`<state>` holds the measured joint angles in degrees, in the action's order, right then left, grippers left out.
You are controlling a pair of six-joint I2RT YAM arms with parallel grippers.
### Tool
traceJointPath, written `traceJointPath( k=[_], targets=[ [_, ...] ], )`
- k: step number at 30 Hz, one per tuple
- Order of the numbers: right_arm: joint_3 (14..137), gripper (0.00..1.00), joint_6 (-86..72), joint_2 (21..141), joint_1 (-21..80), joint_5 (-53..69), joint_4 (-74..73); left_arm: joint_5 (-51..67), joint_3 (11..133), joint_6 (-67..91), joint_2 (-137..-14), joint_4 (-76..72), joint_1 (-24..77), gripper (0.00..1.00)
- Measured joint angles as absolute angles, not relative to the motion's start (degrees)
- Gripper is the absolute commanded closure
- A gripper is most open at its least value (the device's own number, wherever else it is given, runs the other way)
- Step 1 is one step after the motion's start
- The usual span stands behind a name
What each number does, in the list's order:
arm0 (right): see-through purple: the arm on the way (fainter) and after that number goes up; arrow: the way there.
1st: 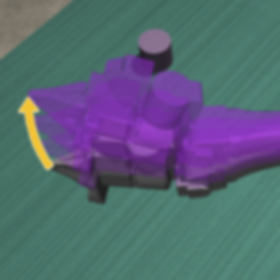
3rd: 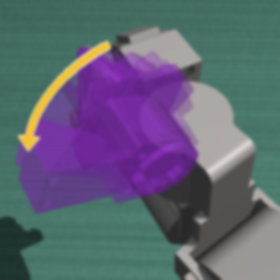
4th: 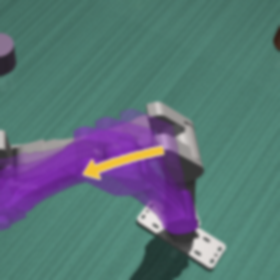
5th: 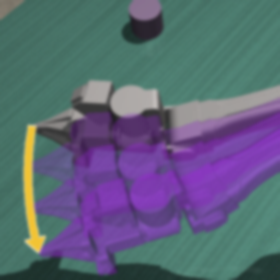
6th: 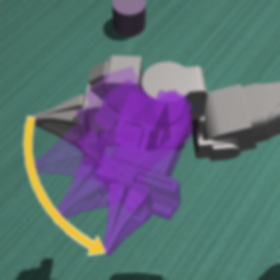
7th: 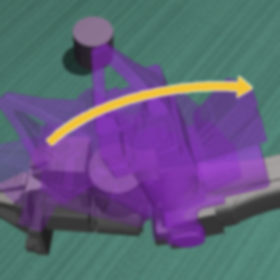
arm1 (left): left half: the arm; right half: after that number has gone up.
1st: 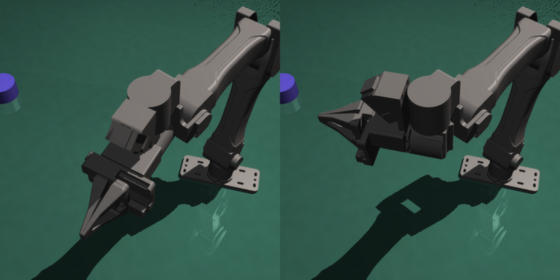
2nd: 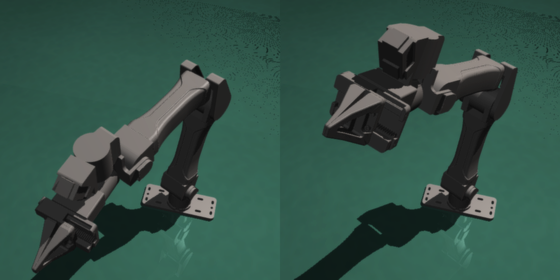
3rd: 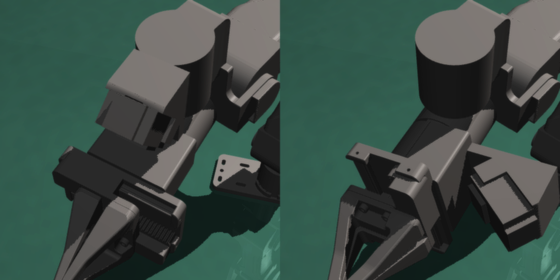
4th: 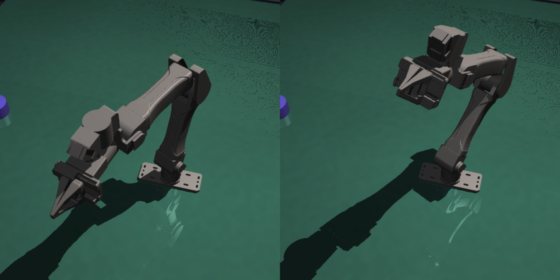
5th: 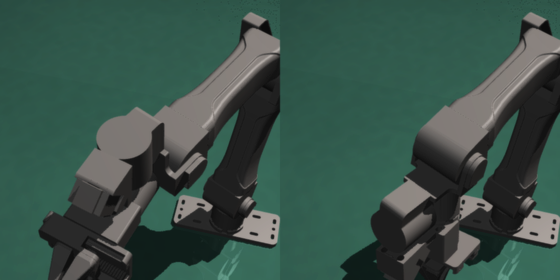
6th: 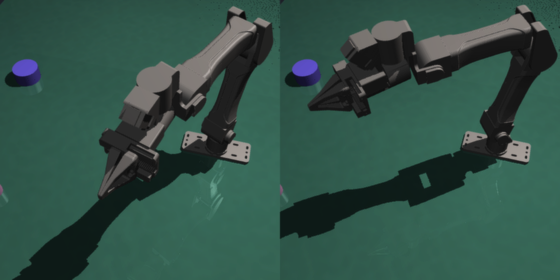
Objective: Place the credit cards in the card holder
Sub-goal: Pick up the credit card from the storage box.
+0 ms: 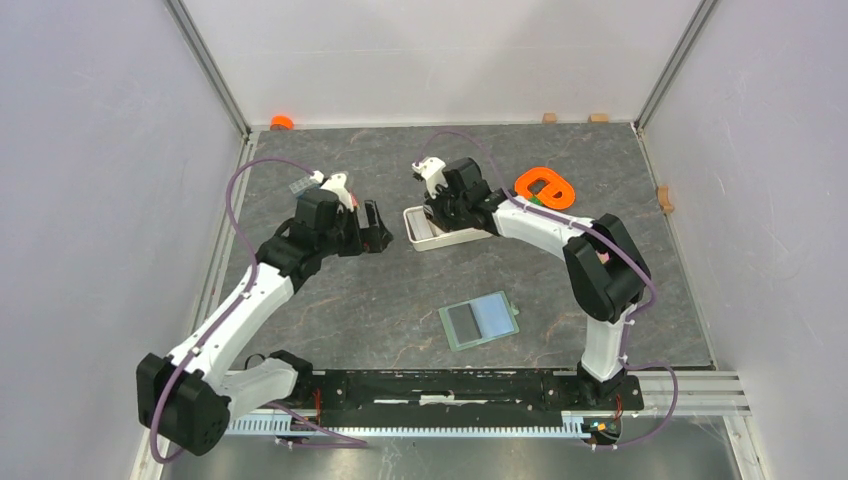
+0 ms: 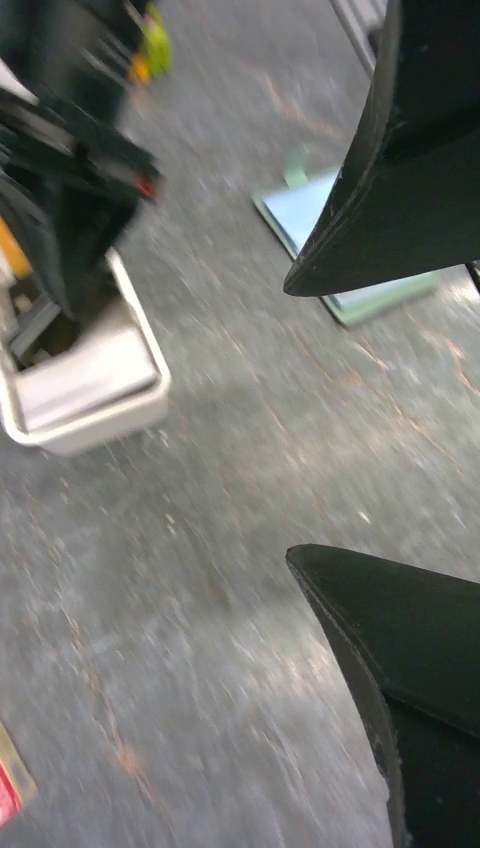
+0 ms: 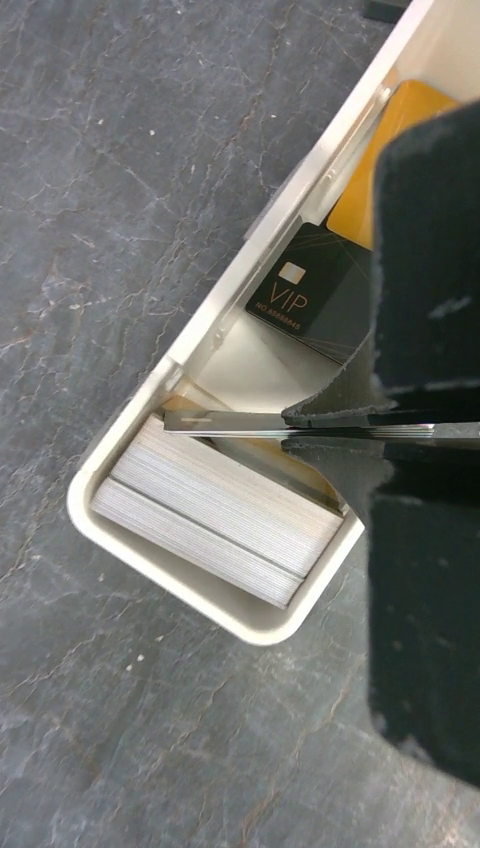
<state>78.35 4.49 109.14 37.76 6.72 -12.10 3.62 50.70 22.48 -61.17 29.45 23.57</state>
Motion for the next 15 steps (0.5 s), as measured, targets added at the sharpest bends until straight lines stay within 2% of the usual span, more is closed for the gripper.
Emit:
traceJointPath(
  k=[3,10,15],
  targets=[
    [74.04,1.00,4.86,108.18,37.65,6.46,-7.81,4.97,48.31,30.00,-64.47,18.37,23.59,0.08],
    [67.42,1.00,4.86,105.38,37.93,7.75,-2.37,6.55,48.12,42.52,-83.35,-1.89,23.57,0.21],
    [65.01,1.00,5.08,104.60,37.93,7.97,0.84,7.66,48.58,48.75,-90.56,-9.78,23.59,0.24]
  ],
)
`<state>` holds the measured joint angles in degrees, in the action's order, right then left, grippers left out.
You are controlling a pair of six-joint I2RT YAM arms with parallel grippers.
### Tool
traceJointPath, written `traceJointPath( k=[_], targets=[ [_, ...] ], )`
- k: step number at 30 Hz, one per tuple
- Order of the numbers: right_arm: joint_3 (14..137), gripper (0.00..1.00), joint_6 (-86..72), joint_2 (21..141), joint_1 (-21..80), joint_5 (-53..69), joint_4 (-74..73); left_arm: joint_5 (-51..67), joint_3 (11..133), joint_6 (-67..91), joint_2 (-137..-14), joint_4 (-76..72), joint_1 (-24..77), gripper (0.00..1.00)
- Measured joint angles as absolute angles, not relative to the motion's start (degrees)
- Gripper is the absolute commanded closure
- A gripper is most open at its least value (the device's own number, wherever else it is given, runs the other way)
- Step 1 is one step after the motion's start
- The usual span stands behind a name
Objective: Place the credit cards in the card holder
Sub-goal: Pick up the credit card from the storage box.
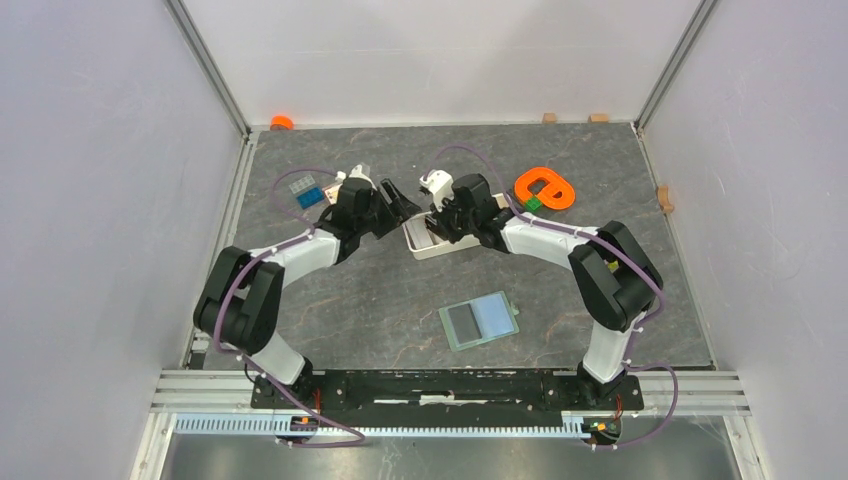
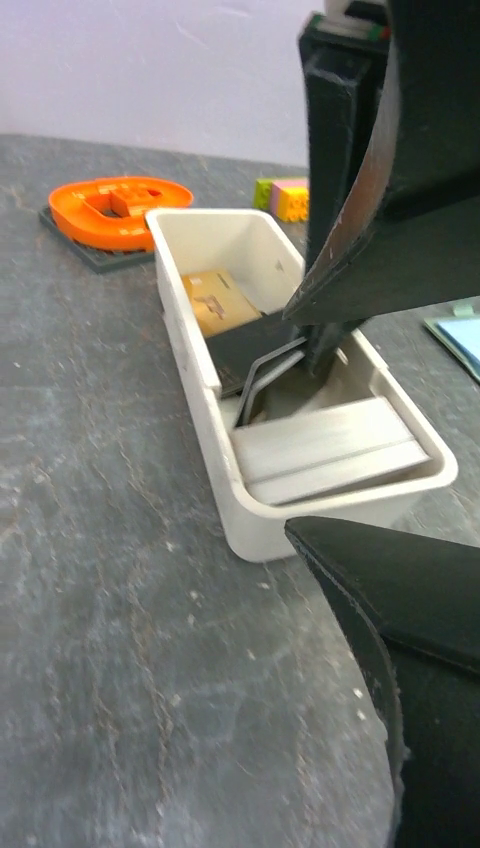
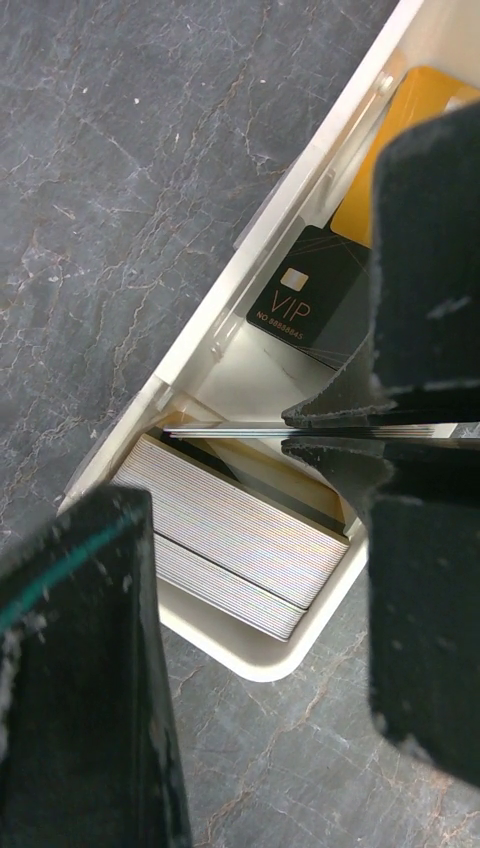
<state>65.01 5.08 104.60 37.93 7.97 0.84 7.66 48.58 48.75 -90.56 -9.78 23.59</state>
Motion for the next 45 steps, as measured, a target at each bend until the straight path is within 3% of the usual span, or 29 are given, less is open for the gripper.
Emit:
traceJointPath(
  k=[11,24,33,45],
  targets=[
    [64.97,1.00,7.68,104.57,38.46,7.66,1.10,7.90,51.24,51.72,-92.62,-15.84,24.01,0.40],
    [64.99,1.00,9.34,104.55,39.27,5.93,0.80,7.94,53.91,52.16,-97.21,-14.61,27.94,0.40],
    [64.97,1.00,9.96,104.57,39.33,5.74,0.75,7.60,55.13,52.16,-98.06,-12.47,28.49,0.45],
    [64.97,1.00,10.61,104.57,39.35,4.95,0.19,7.42,55.77,51.94,-99.50,-11.86,29.74,0.63]
  ],
)
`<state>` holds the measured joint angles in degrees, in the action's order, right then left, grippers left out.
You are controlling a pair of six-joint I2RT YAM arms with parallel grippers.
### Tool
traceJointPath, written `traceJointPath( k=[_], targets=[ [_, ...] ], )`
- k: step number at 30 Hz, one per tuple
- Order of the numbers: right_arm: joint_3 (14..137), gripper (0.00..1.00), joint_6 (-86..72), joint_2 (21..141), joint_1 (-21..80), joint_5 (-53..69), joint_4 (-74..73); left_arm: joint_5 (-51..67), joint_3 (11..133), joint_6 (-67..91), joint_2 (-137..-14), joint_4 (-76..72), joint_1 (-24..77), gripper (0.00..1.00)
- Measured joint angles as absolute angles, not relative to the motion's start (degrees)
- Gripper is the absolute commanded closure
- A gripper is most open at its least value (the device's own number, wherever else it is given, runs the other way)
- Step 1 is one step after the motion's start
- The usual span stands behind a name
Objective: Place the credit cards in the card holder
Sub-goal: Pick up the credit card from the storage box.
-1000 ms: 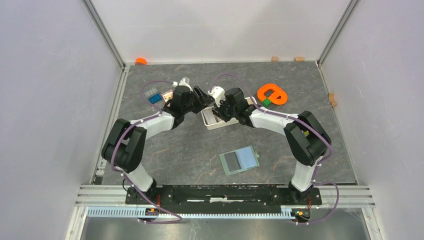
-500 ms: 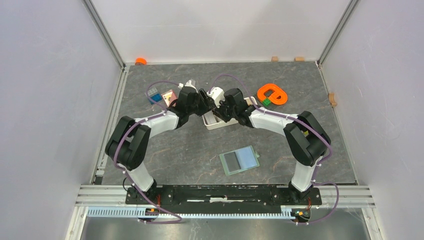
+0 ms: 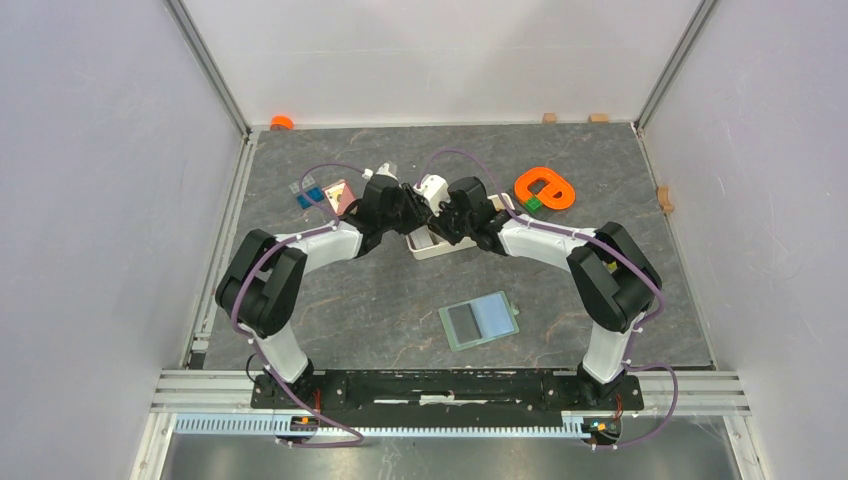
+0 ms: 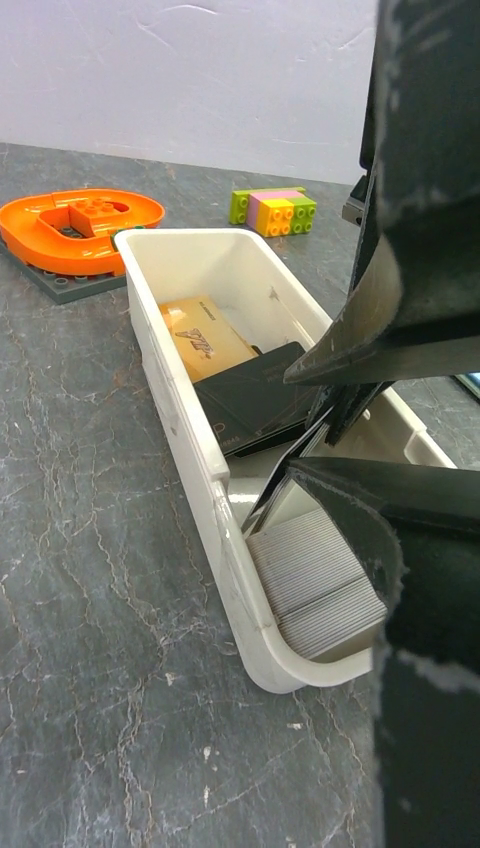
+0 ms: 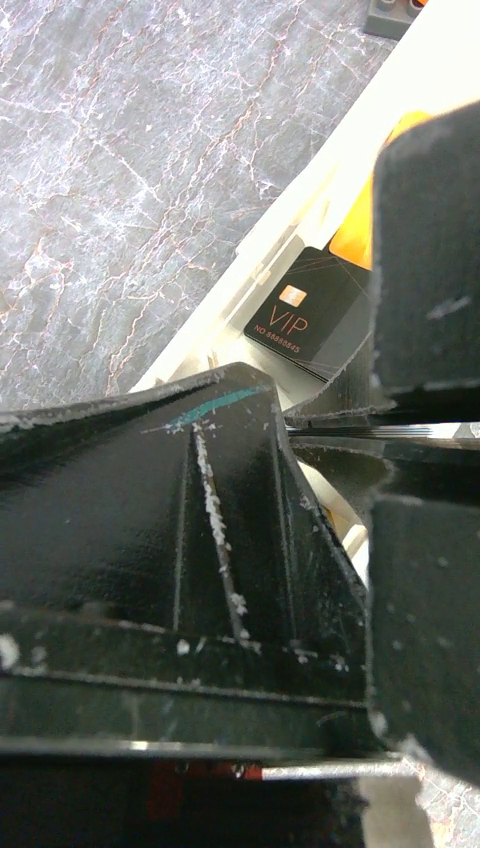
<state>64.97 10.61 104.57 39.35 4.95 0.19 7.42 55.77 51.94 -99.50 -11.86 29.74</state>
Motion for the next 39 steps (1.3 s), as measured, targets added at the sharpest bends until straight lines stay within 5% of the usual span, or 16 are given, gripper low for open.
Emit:
traceJointPath(
  k=[28,39],
  targets=[
    [64.97,1.00,15.09,104.57,41.06,-0.43,-0.82,6.48,58.52,50.94,-102.10,-8.40,30.02,0.77],
    [64.97,0.99,16.01,104.62,42.33,-4.89,-1.13,8.05,59.33,51.31,-103.85,-8.78,29.69,0.98]
  ],
)
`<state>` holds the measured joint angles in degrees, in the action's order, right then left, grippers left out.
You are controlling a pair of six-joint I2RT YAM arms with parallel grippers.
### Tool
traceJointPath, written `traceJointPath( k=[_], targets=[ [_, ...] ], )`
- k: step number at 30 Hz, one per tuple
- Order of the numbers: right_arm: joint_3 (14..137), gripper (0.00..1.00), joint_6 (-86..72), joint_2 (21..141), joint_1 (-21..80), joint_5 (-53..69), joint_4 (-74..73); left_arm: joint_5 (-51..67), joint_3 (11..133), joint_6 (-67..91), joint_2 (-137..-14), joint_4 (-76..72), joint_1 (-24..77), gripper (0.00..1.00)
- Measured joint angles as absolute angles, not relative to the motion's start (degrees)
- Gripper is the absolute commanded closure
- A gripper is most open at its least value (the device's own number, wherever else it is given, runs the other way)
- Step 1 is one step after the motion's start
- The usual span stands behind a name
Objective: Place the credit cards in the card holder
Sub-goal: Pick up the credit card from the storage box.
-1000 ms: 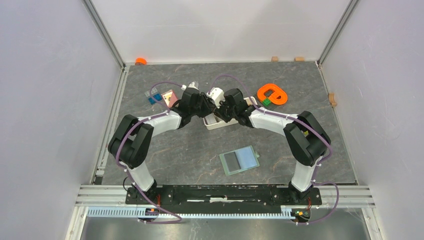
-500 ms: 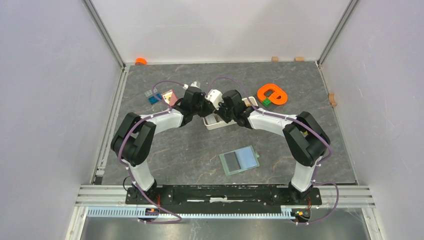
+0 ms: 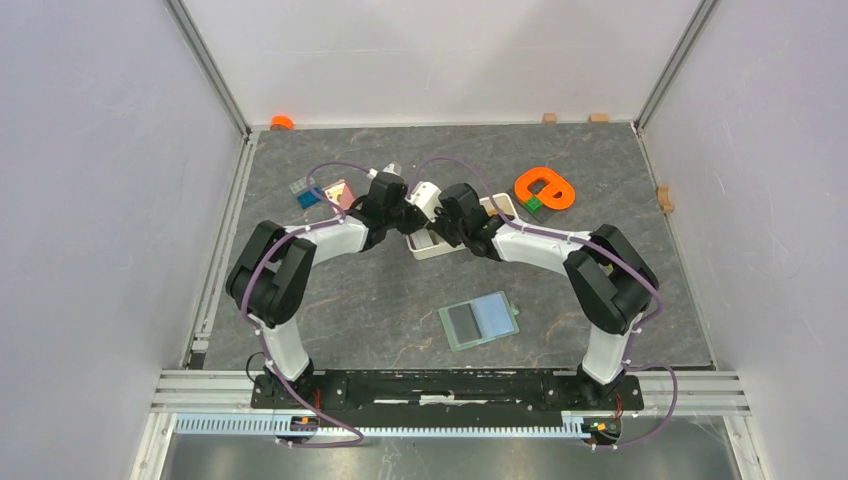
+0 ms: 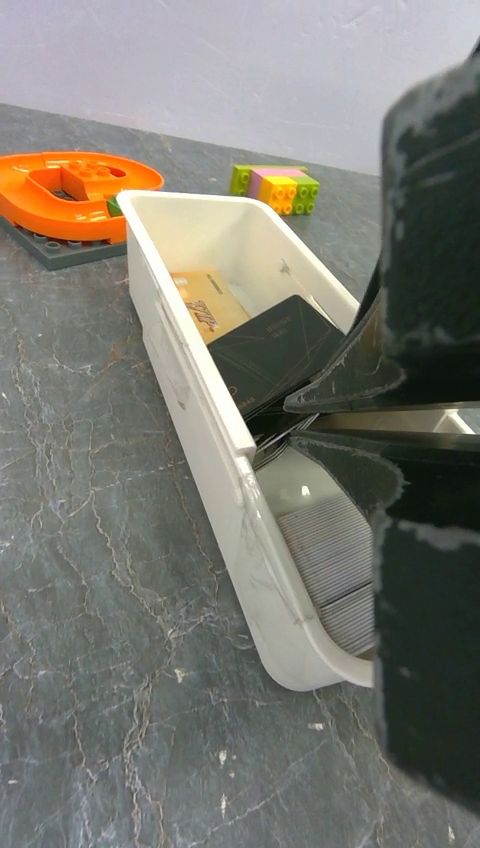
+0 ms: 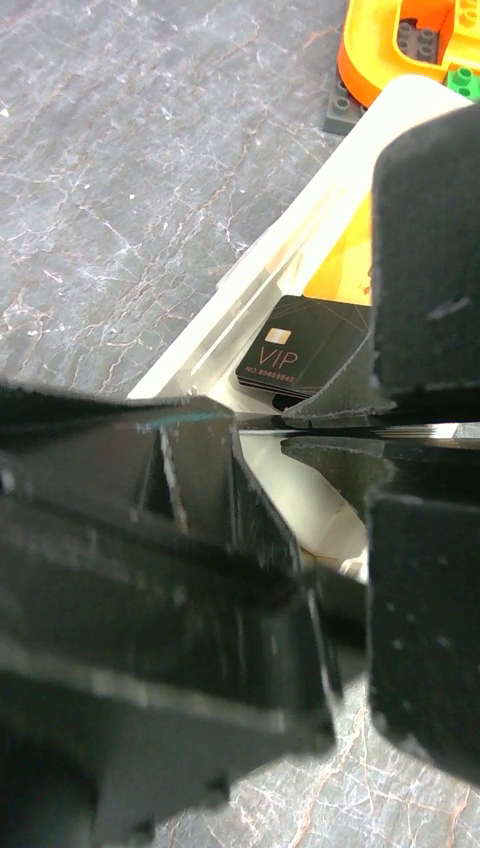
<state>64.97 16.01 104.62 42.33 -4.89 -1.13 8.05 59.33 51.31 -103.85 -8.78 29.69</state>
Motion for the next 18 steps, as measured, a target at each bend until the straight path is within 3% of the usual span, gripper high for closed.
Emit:
traceJointPath(
  k=[2,4,8,12,18],
  targets=[
    [64.97,0.90,16.78,104.62,42.81,-5.76,-0.97,8.14,59.33,52.10,-104.07,-9.17,29.54,0.98],
    [64.97,0.71,17.69,104.62,43.68,-7.29,-1.13,8.10,59.16,53.17,-104.12,-9.52,29.56,0.98],
    [64.97,0.47,18.50,104.62,45.82,-7.55,-1.23,7.29,56.23,56.12,-103.96,-13.08,29.65,0.98],
    [64.97,0.35,19.46,104.25,46.78,-8.32,-0.93,5.37,51.70,59.66,-102.39,-17.04,29.65,0.98],
    [64.84,0.28,18.22,102.19,46.87,-9.23,-3.16,2.79,48.27,61.89,-98.15,-18.63,29.74,0.98]
  ],
)
